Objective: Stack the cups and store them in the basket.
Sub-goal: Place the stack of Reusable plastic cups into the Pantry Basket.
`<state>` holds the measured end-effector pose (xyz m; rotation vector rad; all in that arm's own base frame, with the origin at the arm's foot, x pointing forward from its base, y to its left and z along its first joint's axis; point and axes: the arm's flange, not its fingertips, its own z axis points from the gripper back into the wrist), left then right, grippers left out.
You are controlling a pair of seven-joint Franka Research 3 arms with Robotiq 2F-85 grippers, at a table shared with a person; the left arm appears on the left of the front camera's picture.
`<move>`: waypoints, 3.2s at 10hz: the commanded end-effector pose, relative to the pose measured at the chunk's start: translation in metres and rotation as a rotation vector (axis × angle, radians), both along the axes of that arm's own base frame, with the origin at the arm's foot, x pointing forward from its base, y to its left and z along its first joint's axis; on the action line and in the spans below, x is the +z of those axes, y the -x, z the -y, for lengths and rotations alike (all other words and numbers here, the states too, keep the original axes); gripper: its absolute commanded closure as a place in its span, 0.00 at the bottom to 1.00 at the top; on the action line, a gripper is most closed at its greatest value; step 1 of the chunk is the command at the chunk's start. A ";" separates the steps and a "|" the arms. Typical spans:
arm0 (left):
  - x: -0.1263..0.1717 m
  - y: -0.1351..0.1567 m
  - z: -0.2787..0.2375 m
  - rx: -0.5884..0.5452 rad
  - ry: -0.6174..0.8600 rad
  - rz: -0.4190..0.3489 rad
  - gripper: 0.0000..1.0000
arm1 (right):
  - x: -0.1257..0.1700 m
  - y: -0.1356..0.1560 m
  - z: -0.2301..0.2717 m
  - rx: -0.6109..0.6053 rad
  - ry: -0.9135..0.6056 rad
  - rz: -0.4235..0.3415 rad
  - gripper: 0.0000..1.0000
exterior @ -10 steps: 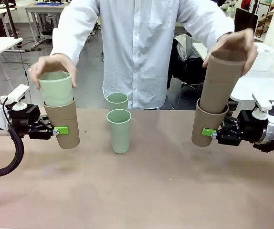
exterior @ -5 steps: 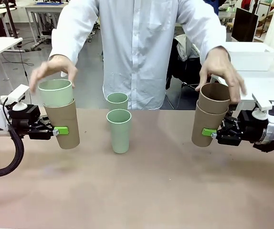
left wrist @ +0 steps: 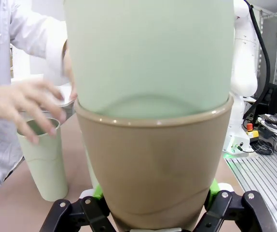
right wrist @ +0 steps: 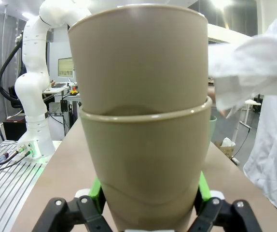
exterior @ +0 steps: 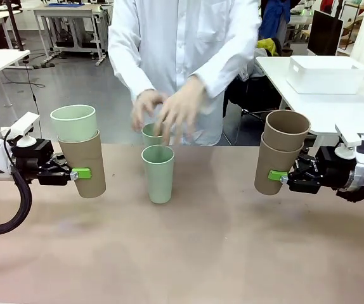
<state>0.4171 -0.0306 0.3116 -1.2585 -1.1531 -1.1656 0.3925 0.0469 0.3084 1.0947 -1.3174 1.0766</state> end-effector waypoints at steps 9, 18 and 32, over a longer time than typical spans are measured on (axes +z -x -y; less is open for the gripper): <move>0.003 -0.001 0.000 -0.002 0.004 0.004 0.15 | 0.004 0.000 0.001 -0.002 -0.008 0.012 0.13; 0.003 -0.001 0.000 -0.002 0.004 0.004 0.15 | 0.004 0.000 0.001 -0.002 -0.008 0.012 0.13; 0.003 -0.001 0.000 -0.002 0.004 0.004 0.15 | 0.004 0.000 0.001 -0.002 -0.008 0.012 0.13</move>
